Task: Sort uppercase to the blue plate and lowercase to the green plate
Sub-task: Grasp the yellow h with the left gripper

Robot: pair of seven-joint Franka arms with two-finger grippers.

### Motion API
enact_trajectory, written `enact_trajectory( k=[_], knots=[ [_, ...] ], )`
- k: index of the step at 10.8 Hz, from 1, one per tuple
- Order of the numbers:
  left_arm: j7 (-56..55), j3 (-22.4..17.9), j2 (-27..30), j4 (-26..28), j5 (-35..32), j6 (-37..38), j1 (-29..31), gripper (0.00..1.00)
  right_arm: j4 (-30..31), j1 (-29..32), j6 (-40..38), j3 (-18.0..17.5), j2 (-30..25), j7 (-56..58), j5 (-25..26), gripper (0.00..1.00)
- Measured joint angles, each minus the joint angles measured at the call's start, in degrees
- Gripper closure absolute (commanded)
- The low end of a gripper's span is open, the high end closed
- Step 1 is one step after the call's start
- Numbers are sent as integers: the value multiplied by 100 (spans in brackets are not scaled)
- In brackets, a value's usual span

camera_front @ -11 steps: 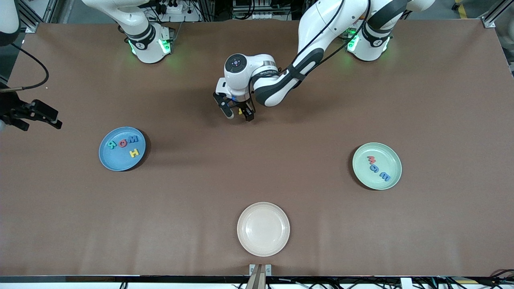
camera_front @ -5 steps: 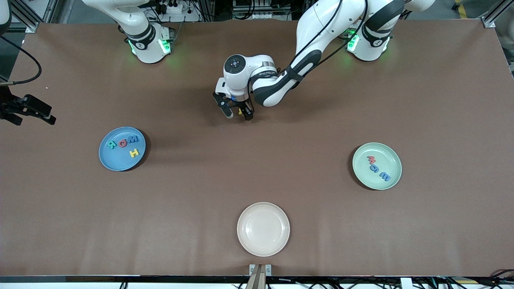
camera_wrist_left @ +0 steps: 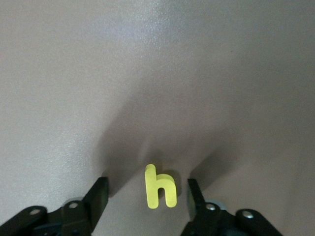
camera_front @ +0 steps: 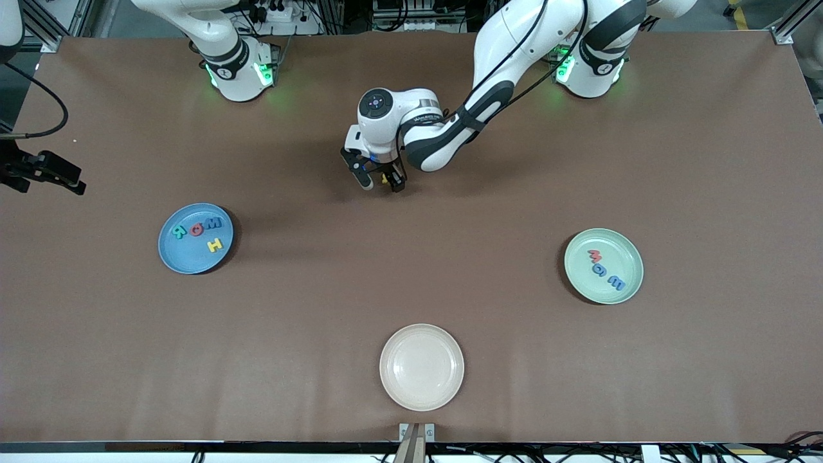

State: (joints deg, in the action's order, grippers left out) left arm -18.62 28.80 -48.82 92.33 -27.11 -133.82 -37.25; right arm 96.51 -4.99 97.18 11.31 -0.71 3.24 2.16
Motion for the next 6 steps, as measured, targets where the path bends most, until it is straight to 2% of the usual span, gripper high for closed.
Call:
enact_trajectory(
  k=[1, 2, 4, 5, 6],
  knots=[
    [0, -3, -6, -12, 0, 0, 0, 47, 0, 3, -15, 0, 15, -18, 2, 0],
    [0, -5, -6, -34, 0, 1, 1, 60, 0, 13, -63, 1, 22, -24, 2, 0],
    [0, -22, -3, -69, 0, 5, 6, 93, 0, 13, -146, -9, 23, -25, -5, 0],
    [0, -35, 1, -97, 0, 8, 16, 100, 0, 11, -154, -33, 26, -25, -11, 0],
    [0, -39, 0, -112, 0, 1, 23, 100, 0, -5, -158, -64, 32, -25, -13, 0]
  ],
)
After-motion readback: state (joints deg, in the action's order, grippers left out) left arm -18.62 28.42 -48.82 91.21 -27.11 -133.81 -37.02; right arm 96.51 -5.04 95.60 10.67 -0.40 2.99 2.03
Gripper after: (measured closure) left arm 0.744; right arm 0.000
